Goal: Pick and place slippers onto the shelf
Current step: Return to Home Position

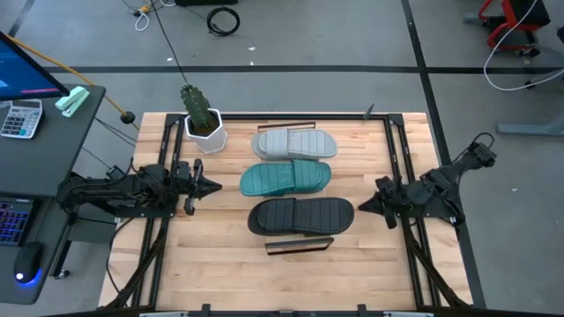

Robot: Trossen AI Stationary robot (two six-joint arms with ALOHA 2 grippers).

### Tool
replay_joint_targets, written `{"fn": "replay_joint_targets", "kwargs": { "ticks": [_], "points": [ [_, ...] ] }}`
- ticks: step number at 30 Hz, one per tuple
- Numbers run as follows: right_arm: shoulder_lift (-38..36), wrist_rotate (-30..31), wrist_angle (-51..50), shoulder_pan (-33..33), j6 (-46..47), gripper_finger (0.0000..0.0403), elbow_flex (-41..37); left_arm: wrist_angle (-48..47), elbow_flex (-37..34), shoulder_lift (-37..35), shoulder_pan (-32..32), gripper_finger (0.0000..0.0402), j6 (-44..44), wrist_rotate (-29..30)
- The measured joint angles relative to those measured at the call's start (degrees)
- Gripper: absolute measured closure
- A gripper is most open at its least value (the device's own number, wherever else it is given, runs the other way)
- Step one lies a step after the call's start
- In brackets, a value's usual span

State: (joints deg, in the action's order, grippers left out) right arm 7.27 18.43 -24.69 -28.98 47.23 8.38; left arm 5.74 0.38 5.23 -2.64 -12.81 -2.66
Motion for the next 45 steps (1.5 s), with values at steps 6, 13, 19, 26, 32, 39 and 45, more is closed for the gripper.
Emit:
{"fn": "replay_joint_targets", "kwargs": {
  "ticks": [6, 13, 19, 26, 32, 39, 45],
  "points": [
    [0.0, -3.4, 1.9, 6.9, -4.6, 0.0403, -0.1, 0.0, 0.0, 0.0, 0.0, 0.0366, 0.0, 0.0],
    [0.0, -8.7, 11.8, 14.2, -9.7, 0.0403, -2.6, 0.0, 0.0, 0.0, 0.0, 0.0373, 0.0, 0.0],
    [1.1, -12.2, 23.7, 21.2, -10.1, 0.0403, -6.6, 0.0, 0.0, 0.0, 0.0, 0.0377, 0.0, 0.0],
    [1.2, -19.8, 23.4, 28.1, -13.7, 0.0403, -6.7, 0.0, 0.0, 0.0, 0.0, 0.0366, 0.0, 0.0],
    [1.1, -18.8, 23.7, 29.6, -23.2, 0.0403, -5.3, 0.0, 0.0, 0.0, 0.0, 0.0372, 0.0, 0.0],
    [0.6, -18.4, 25.5, 29.6, -28.1, 0.0403, -2.6, 0.0, 0.0, 0.0, 0.0, 0.0377, 0.0, 0.0],
    [-1.1, -16.4, 25.7, 29.6, -28.6, 0.0403, -3.3, 0.0, 0.0, 0.0, 0.0, 0.0367, 0.0, 0.0]
  ]
}}
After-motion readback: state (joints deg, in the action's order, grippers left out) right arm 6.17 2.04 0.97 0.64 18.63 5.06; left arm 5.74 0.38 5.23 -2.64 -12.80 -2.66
